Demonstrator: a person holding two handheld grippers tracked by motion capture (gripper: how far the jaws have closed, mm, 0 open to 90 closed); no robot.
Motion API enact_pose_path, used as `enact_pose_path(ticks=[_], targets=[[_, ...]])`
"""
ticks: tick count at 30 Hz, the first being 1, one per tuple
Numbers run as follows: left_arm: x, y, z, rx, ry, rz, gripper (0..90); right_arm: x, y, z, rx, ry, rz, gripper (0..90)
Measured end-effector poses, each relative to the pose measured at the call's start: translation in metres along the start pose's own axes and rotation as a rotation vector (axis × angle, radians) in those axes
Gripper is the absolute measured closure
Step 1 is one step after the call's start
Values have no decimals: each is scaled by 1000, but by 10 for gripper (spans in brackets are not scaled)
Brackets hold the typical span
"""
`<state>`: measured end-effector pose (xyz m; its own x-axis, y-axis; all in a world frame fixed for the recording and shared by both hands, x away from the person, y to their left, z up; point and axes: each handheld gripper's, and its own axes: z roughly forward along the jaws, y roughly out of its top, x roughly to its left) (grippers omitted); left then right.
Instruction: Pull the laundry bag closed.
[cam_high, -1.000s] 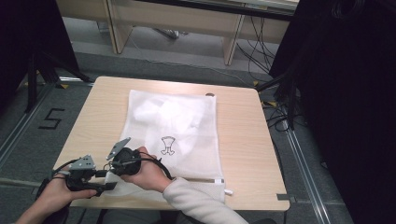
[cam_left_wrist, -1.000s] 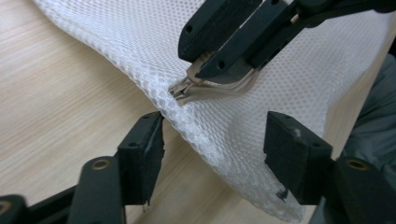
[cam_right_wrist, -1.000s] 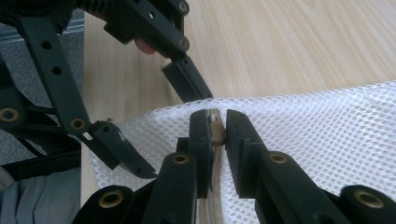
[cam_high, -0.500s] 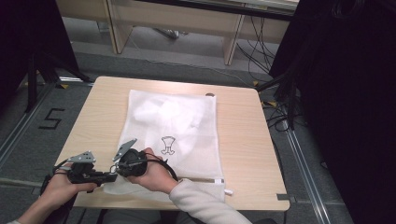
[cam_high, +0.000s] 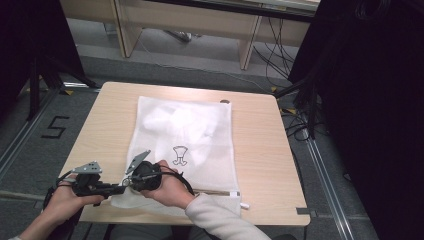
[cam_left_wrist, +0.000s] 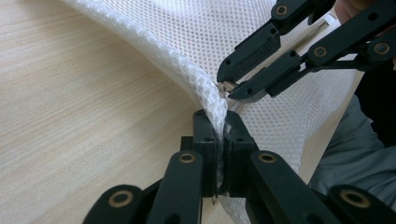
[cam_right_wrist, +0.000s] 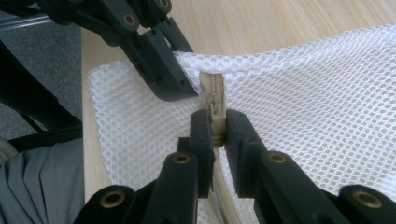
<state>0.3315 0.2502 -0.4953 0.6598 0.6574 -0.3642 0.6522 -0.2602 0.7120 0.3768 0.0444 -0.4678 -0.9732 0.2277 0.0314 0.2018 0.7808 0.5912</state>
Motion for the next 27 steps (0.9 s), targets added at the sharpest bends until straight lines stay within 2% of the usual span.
enact_pose_path(ticks=[4, 6, 7, 8, 9, 12, 14, 15, 16, 17, 18, 19, 21, 23, 27], targets=[[0, 0, -2, -11, 14, 6, 851, 0, -2, -1, -2, 0, 3, 822], [1, -1, -2, -18, 3, 7, 849, 0, -5, -2, -17, 5, 14, 821], [1, -1, -3, -22, -4, 20, 849, 0, -5, -3, -14, 1, -2, 821], [0, -1, -3, -18, 2, 31, 849, 0, -6, -3, -27, 5, -12, 822], [-1, -1, -1, -25, 8, 40, 849, 1, -7, -4, -23, 4, 4, 822], [-3, -1, -1, -19, 14, 50, 850, 1, -10, -4, -33, 5, 6, 821], [-3, -1, -1, -13, 36, 62, 850, 0, -12, -4, -32, 10, 17, 821], [-2, -2, 0, -20, 23, 54, 851, 1, -13, -4, -30, 14, 23, 821], [-2, -2, -1, -5, 22, 56, 851, 1, -13, -4, -30, 14, 23, 821], [-3, -3, 0, -17, 39, 52, 851, 1, -14, -4, -32, 17, 26, 821], [-3, -3, 0, -8, 43, 61, 851, 0, -14, -3, -28, 15, 18, 820], [-3, -3, 0, -1, 33, 63, 852, 0, -15, -3, -28, 15, 17, 820], [-4, -4, 0, -15, 49, 68, 852, 0, -16, -3, -33, 18, 30, 820], [-4, -4, 0, -20, 41, 72, 852, 0, -17, -3, -30, 19, 31, 820], [-4, -4, 0, -22, 53, 77, 853, 1, -20, -5, -22, 24, 47, 820]])
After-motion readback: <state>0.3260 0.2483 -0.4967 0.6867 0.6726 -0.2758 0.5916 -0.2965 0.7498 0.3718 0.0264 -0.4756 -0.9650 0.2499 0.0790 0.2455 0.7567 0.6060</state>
